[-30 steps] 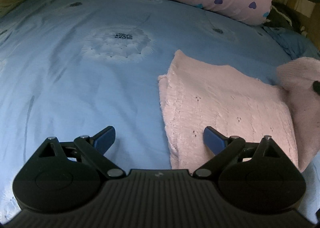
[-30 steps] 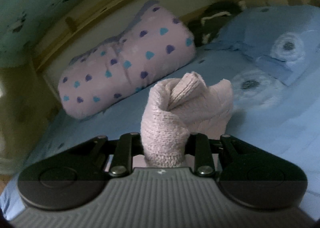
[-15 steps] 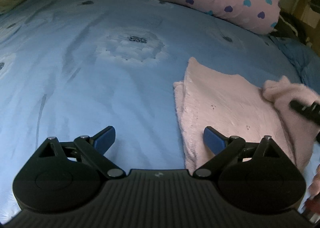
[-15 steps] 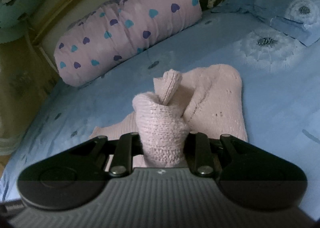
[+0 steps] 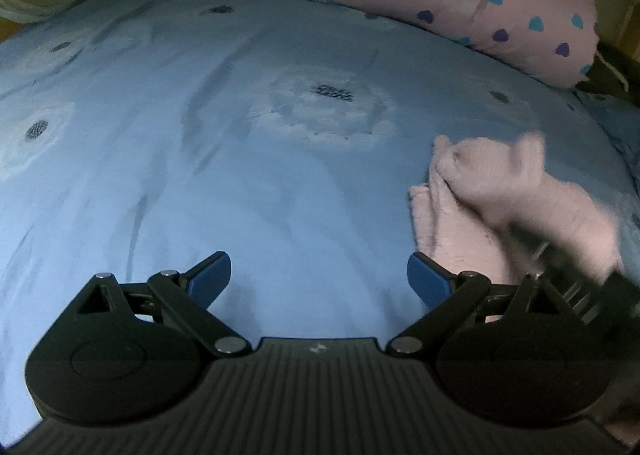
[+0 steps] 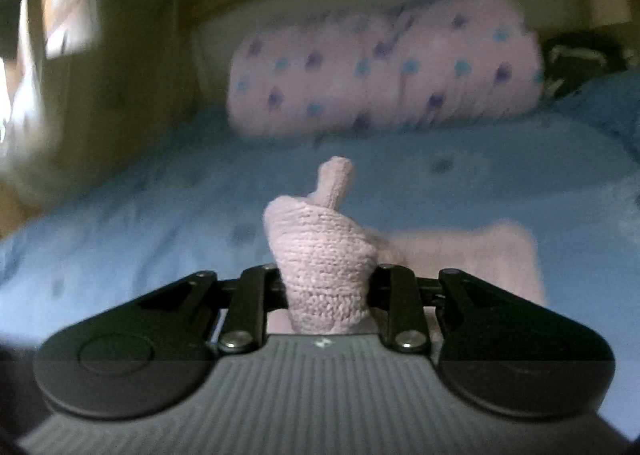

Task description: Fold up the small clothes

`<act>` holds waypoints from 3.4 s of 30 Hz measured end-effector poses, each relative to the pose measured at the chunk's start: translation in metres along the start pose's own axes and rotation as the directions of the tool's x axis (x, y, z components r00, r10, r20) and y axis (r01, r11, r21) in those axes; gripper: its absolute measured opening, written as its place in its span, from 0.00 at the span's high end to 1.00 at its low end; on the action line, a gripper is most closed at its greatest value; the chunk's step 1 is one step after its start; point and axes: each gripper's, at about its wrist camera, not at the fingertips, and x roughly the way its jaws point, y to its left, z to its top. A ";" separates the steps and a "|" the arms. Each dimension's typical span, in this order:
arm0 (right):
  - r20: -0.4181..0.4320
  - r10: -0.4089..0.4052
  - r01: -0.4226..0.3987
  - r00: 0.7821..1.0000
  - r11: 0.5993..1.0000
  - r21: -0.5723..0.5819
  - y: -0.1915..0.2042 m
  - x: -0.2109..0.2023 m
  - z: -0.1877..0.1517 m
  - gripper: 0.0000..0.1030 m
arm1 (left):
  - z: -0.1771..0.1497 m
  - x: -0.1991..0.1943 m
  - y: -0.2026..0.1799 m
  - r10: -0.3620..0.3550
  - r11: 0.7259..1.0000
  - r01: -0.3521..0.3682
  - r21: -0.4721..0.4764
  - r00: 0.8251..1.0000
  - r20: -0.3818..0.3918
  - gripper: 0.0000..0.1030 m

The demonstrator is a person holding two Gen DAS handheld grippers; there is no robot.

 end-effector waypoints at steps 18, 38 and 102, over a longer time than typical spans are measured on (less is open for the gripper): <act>-0.020 0.165 -0.166 0.986 0.984 -0.072 0.029 -0.029 -0.030 0.40 | 0.006 -0.008 0.017 -0.027 0.997 0.028 -0.078 0.999 0.022 0.06; -0.016 0.079 -0.079 0.997 0.997 0.018 -0.066 -0.083 -0.019 0.42 | -0.008 -0.045 -0.064 -0.229 0.972 0.215 0.089 0.951 0.207 0.10; -0.090 0.238 -0.181 0.967 0.891 0.417 -0.129 -0.030 -0.062 0.14 | -0.041 0.038 -0.058 -0.339 0.940 0.339 -0.028 0.941 0.012 0.11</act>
